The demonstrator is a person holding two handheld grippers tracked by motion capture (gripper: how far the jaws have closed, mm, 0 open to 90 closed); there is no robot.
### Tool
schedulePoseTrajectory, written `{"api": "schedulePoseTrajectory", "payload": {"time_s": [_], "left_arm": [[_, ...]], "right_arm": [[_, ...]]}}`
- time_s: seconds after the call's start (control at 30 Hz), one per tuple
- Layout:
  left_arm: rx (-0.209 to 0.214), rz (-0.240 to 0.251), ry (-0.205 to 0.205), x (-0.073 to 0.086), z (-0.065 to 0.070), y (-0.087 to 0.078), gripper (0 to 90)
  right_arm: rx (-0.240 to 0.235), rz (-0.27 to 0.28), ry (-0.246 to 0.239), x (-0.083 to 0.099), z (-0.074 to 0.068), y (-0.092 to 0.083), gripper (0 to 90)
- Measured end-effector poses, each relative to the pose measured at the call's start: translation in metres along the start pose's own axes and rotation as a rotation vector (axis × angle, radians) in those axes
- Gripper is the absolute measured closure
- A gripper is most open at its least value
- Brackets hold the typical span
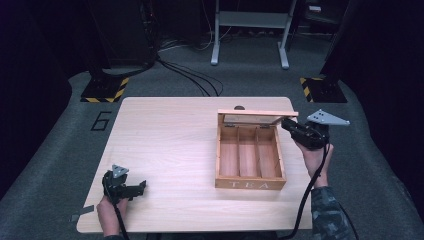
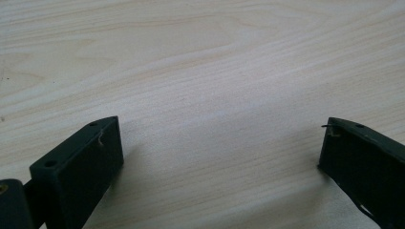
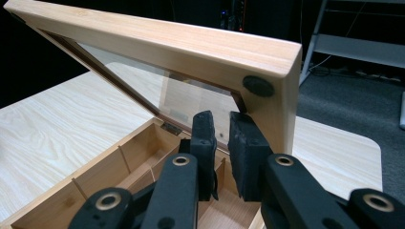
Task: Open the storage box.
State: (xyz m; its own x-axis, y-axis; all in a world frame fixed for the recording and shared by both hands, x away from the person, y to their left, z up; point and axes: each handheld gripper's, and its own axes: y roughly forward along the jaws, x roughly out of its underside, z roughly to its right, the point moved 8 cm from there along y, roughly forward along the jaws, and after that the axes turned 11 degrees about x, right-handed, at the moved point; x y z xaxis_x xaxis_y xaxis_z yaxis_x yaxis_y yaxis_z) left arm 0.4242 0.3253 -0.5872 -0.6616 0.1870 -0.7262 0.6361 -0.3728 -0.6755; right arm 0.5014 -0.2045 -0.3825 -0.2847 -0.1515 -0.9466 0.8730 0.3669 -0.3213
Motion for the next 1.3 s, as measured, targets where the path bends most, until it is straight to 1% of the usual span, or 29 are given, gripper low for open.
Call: {"api": "schedulePoseTrajectory", "payload": {"time_s": [0.63,1.0,1.3], "left_arm": [[0.001,0.001,-0.001,0.0,0.0001,0.0001,0.9],[0.0,0.0,0.0,0.0,0.0,0.0,0.9],[0.001,0.0,0.0,0.0,0.0001,0.0,0.9]], "right_arm": [[0.002,0.002,0.001,-0.0013,0.0012,-0.0006,80.3],[0.01,0.003,-0.009,-0.0033,0.0027,0.0004,80.2],[0.008,0.004,-0.005,-0.0046,0.0026,0.0006,80.3]]}}
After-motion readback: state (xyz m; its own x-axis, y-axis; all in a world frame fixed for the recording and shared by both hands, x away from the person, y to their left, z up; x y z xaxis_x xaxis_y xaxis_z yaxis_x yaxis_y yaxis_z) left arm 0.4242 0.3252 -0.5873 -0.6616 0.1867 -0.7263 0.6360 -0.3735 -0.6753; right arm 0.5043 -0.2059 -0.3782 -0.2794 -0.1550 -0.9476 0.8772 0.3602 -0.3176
